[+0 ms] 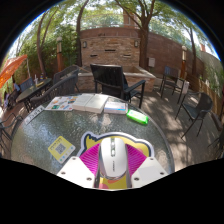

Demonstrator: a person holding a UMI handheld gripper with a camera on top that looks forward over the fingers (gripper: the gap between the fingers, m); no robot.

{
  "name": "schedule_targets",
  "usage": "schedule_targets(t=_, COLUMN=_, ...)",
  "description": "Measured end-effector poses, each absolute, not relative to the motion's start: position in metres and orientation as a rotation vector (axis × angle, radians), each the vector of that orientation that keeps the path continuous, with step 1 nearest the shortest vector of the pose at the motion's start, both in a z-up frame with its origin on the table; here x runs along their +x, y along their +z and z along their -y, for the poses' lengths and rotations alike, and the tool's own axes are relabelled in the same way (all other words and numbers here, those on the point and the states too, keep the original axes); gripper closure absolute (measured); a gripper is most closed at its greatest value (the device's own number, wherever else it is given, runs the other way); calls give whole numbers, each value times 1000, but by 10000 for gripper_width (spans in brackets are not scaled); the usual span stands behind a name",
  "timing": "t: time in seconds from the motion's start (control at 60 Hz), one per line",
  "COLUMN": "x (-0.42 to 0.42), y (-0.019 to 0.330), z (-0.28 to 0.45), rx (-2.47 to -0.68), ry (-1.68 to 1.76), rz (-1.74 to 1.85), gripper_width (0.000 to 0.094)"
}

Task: Arrange mouse

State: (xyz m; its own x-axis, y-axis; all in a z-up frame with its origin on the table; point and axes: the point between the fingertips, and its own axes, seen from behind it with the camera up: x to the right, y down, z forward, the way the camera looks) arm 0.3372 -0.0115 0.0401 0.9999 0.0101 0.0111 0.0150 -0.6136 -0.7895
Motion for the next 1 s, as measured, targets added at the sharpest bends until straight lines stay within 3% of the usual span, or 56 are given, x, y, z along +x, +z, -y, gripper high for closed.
schedule_targets(t=0.183, x=345, y=-8, z=24, rx=-2342, ry=14, rz=50, gripper_width=419)
schedule_targets(t=0.283, x=346, y=14, z=30, rx=-2316, ry=6, rz=38, gripper_width=82)
schedule_targets(t=0.3, x=346, y=18, z=32, rx=-2309, ry=1, rz=34, gripper_width=67)
schedule_targets(t=0.333, x=346, y=27, z=37, rx=-2297, ry=-6, rz=28, gripper_width=99)
schedule_targets(t=0.717, x=319, y=163, z=158, rx=-2169, ry=-93, rz=5, gripper_width=83)
schedule_targets(t=1.0, x=297, y=195, z=263, rx=-2144, ry=-145, rz=-4, gripper_width=82)
